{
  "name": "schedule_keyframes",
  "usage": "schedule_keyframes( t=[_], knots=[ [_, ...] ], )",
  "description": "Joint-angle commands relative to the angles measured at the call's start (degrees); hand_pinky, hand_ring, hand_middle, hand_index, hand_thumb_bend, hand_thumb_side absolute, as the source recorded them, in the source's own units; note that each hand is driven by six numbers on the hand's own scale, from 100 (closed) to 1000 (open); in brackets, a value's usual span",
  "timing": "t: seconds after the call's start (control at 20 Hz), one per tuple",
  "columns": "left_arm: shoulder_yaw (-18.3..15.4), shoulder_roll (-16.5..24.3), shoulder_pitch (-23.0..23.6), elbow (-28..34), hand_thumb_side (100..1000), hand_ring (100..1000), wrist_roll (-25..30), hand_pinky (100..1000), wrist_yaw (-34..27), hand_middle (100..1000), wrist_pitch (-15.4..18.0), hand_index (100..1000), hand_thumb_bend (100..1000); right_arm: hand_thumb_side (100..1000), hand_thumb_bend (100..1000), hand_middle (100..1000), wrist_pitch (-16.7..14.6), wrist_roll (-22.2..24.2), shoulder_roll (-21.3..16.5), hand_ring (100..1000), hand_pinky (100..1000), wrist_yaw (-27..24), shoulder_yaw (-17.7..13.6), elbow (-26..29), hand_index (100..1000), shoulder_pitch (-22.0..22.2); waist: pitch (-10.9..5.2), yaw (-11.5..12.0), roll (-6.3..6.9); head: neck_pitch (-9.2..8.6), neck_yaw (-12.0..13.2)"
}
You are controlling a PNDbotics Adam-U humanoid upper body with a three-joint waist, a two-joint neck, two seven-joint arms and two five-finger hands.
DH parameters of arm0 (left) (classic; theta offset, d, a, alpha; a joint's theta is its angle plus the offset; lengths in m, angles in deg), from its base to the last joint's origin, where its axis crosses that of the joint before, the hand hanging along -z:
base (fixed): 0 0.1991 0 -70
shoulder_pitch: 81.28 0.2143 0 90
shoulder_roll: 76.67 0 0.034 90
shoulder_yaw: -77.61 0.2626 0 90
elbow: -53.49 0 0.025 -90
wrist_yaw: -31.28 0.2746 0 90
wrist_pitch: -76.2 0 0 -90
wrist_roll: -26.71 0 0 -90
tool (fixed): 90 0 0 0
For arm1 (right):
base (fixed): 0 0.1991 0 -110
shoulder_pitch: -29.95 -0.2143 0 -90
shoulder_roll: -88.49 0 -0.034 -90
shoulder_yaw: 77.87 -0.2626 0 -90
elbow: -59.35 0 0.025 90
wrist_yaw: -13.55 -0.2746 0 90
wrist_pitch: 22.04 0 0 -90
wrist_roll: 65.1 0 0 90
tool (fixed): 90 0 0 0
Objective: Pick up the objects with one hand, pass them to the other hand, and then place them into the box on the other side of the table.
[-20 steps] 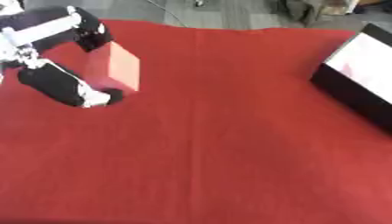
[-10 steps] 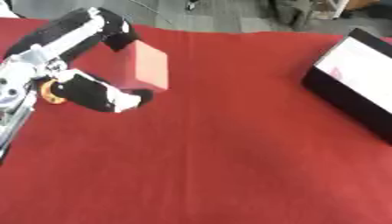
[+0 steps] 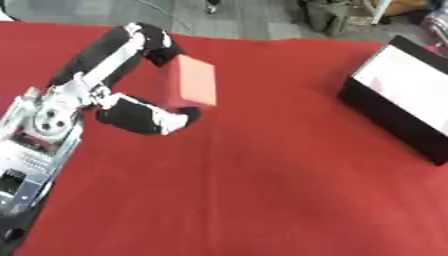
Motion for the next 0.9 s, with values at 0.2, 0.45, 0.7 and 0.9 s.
schedule_keyframes(
  t=[0.2, 0.45, 0.7, 0.9],
  knots=[
    [0.70, -1.94, 0.32, -1.08, 117, 610, -1.38, 712, 0.29, 536, 2.45, 460, 100, 317, 120, 890, 2.25, 10.40, 2.24, 717, 785, 7.28, 3.71, 0.79, 792, -4.20, -2.05, -0.55, -0.21, 0.19, -0.17],
    [1.22, -3.02, 1.08, -1.73, 118, 607, -1.74, 711, 0.47, 534, 3.78, 459, 100, 325, 153, 902, 4.91, 17.09, 4.38, 744, 803, 12.27, 6.75, 0.79, 810, -6.56, -2.29, -0.94, -0.51, 0.64, -0.29],
    [1.74, -3.94, 1.65, -2.76, 118, 604, -1.70, 709, 1.61, 533, 4.70, 459, 100, 328, 161, 904, 6.26, 20.41, 6.34, 749, 803, 15.12, 9.53, 0.79, 816, -7.82, -2.23, -0.92, -0.47, 0.74, -0.53],
    [2.28, -4.70, 2.13, -2.91, 118, 600, -1.52, 708, 2.00, 532, 5.29, 458, 100, 330, 169, 908, 6.85, 21.75, 7.97, 752, 803, 16.40, 11.99, 0.79, 819, -8.57, -2.10, -0.79, -0.45, 0.70, -0.70]
  ],
)
